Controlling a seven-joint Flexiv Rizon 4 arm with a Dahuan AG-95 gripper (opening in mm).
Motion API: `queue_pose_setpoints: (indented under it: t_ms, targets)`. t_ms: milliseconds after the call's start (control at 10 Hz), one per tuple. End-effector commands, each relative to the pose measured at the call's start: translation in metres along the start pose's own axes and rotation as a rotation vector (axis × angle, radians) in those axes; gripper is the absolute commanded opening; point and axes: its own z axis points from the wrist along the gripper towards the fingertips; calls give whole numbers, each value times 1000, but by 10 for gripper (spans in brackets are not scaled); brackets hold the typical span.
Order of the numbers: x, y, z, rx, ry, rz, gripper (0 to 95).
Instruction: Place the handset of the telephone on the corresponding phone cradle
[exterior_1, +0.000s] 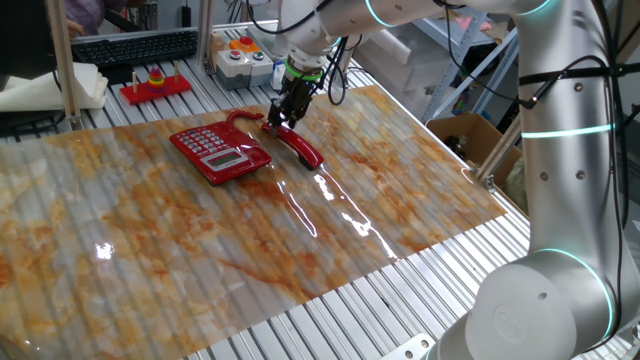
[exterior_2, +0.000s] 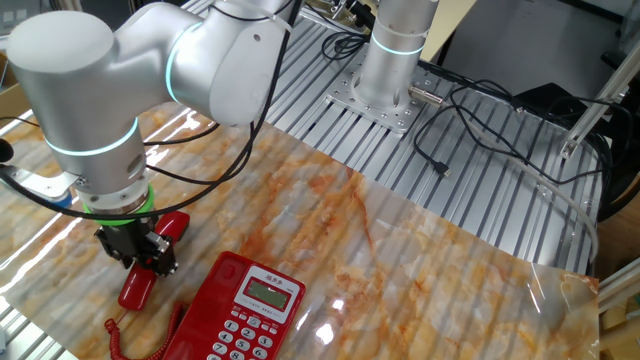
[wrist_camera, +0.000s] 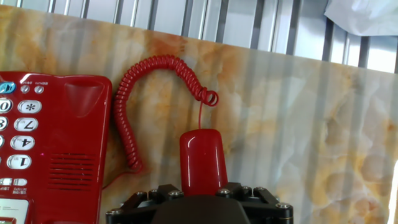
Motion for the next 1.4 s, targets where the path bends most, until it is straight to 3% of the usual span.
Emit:
queue_pose_setpoints:
  t_ms: [100, 900, 1400]
  targets:
    - [1, 0, -1, 0, -1, 0, 760]
    - [1, 0, -1, -2, 3, -6, 760]
    - [1, 0, -1, 16, 19, 11, 760]
